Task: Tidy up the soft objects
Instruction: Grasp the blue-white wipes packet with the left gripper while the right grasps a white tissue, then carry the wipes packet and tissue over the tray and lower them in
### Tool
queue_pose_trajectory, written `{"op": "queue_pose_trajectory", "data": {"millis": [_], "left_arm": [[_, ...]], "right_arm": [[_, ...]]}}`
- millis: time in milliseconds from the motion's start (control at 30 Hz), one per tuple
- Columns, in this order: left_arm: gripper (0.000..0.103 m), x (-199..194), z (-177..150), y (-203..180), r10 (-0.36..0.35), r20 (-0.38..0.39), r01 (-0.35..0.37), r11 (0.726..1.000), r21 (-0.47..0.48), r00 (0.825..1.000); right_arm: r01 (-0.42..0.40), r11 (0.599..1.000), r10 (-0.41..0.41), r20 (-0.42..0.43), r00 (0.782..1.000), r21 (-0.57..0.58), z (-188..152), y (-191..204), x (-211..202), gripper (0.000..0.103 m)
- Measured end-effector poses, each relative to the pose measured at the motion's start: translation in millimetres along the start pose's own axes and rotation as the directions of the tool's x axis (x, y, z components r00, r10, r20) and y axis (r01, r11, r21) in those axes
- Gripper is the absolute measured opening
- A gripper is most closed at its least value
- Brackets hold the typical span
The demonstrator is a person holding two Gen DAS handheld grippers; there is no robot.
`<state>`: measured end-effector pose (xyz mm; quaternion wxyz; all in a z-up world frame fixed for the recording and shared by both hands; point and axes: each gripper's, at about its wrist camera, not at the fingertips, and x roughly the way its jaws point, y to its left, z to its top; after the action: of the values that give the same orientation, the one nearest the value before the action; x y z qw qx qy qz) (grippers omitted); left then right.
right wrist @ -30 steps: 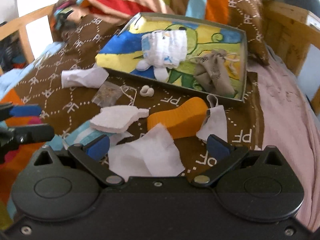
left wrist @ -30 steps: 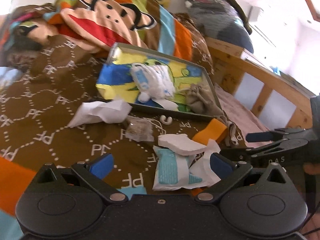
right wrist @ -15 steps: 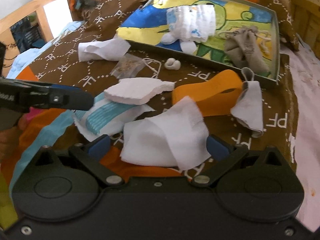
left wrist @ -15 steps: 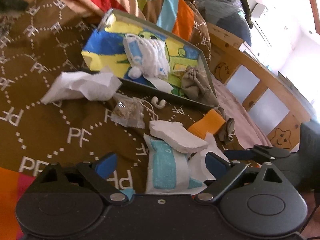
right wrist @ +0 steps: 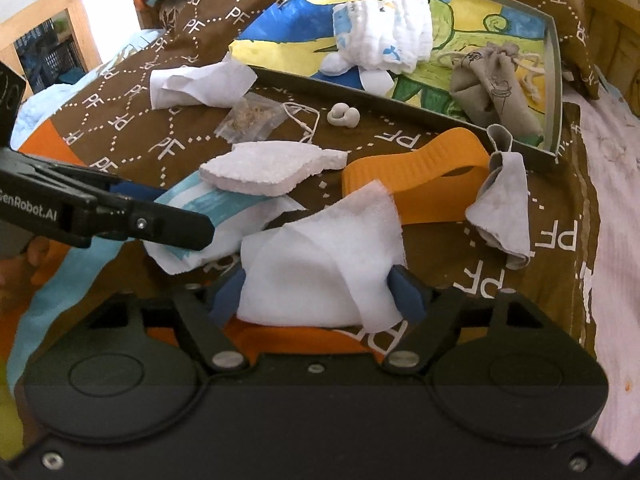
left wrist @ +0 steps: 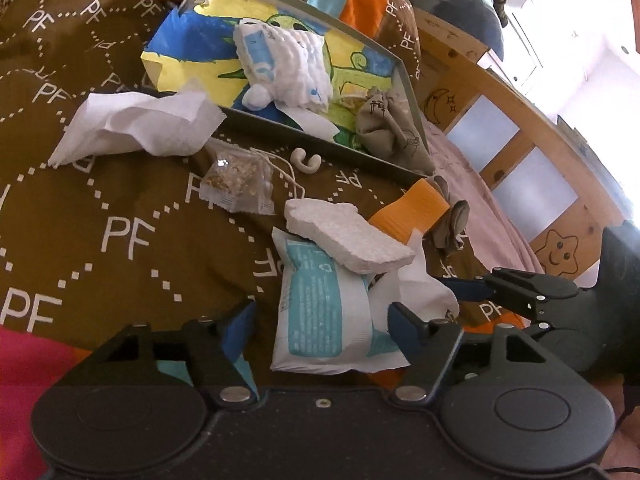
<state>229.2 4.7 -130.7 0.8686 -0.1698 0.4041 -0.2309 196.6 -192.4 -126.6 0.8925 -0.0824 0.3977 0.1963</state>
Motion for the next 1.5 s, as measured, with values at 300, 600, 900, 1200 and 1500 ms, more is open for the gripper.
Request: {"op": "queue_pose_trajectory", "data": {"millis": [300,600,900,1200,1500], "left_arm": [[0.043,1.8,-1.7,-6.9,0.031,-0.016,-0.030,0.999,0.024,0.999],[0.037,-7.9,-7.6,-23.7,0.100,-0.021,-0.099,0.994,0.042,0.995],[0.033,-35.3,-17.0,-43.1,0.184,0.012,-0.185,0.981,0.058,0.983],[0.032,-71.7,-25.5,-57.7,0.206,0.103,-0.208,0.978,0.015,0.973],[0.032,-103.9,-31.6,-76.8,0.230,0.244,-0.244,0.969,0.031,0.942]], "right_arm": [[0.012,1.000,-0.012,0.002,1.000,-0.020,0.4,2.4,-0.1,0.057],[-0.004,0.999,0.005,0.018,1.000,-0.036,0.9,1.7,-6.2,0.021],[0.003,0.994,0.006,0.077,0.997,-0.108,2.2,17.8,-24.2,0.010],[0.038,0.992,-0.010,0.218,0.976,-0.122,5.1,24.5,-63.0,0.008],[0.063,0.997,-0.045,0.396,0.917,-0.034,10.4,8.5,-108.2,0.008]]}}
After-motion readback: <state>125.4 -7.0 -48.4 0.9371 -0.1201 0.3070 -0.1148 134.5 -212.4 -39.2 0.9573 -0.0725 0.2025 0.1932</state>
